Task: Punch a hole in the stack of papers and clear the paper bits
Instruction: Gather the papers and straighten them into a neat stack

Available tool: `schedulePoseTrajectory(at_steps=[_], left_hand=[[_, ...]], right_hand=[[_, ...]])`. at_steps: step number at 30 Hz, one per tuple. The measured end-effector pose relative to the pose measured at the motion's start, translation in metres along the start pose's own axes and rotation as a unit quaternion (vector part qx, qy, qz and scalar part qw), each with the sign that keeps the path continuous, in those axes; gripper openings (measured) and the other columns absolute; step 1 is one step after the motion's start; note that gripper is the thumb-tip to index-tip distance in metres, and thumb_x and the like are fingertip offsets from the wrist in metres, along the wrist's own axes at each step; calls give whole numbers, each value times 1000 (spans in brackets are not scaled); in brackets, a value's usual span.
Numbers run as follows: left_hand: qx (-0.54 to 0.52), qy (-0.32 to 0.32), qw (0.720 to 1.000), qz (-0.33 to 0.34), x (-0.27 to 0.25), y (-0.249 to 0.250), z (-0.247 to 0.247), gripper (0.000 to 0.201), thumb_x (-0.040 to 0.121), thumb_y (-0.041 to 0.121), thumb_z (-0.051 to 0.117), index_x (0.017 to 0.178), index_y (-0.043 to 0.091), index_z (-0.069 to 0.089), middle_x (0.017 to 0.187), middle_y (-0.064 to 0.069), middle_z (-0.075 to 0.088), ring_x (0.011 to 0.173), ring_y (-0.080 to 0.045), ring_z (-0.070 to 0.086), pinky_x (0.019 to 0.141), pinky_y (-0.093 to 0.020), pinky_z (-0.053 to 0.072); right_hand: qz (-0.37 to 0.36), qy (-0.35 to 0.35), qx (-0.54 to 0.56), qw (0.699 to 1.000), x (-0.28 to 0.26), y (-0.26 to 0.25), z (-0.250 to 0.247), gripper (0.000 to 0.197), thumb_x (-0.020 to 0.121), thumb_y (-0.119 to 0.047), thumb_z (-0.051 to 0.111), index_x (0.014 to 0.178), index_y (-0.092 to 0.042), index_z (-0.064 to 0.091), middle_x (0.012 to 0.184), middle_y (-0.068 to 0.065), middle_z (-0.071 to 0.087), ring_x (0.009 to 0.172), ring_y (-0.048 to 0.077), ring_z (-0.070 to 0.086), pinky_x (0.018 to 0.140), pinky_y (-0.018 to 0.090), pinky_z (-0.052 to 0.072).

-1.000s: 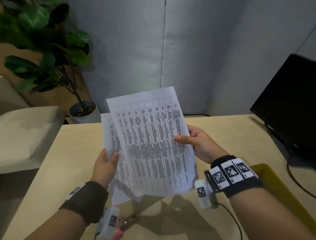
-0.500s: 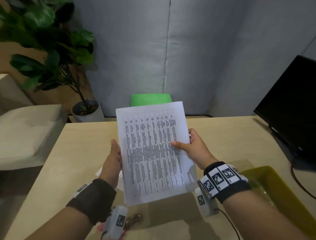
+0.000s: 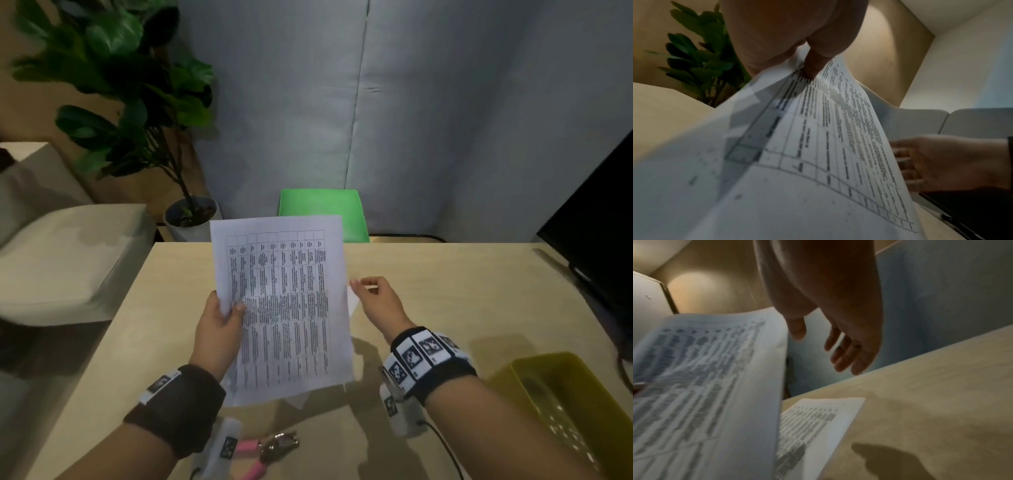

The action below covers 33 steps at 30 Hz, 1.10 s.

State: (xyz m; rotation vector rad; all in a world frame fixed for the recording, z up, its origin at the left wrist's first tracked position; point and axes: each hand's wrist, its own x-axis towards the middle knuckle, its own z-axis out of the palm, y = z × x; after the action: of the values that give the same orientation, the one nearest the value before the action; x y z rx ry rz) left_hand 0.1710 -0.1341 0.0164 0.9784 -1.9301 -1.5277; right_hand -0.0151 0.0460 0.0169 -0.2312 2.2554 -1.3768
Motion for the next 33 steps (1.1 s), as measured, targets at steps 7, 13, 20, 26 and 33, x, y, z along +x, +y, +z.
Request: schedulePoseTrajectory(at_steps=[7,13,20,26,33], left_hand=[[18,41,999,-10,8,-12,-32,15,98,15,46,113,15,48,101,-7,62,79,-17,62,59,-26,48],[2,46,998,-34,6,-28,-47,17,98,12,47,113,20,49,113,-6,64,98,-22,64,80,-38,54],[-17,43,997,-61,4,-38,-48,18,97,13,47,113,21,49,113,-2,65,98,-20,66,88,-44,54],[-29,36,997,-67,3,-35,-44,19,98,12,47,116,19,49,114,-3,65,97,-20,67,82,-40,56],[-18,33,998,-52,7,-29,-37,19,98,11,47,116,18,48,109,-1,65,89,-10,65,70,-26,51]], right_hand=[[122,-65,-260,956,29,36,29,80,81,-45,69,144,-10,32,144,15,33,127,34,46,102,41,44],[130,-56,-386,912,42,49,56,101,70,-63,70,146,-13,25,143,17,30,133,35,34,107,42,35],[127,-67,-452,880,49,50,64,109,65,-60,75,147,-16,19,142,16,24,135,35,26,108,47,34],[86,-57,-334,937,44,52,63,81,76,-28,75,142,-21,28,126,14,53,114,34,56,92,43,50],[33,-2,-32,999,34,37,38,95,80,0,72,150,-21,12,132,13,59,113,30,61,98,40,47]])
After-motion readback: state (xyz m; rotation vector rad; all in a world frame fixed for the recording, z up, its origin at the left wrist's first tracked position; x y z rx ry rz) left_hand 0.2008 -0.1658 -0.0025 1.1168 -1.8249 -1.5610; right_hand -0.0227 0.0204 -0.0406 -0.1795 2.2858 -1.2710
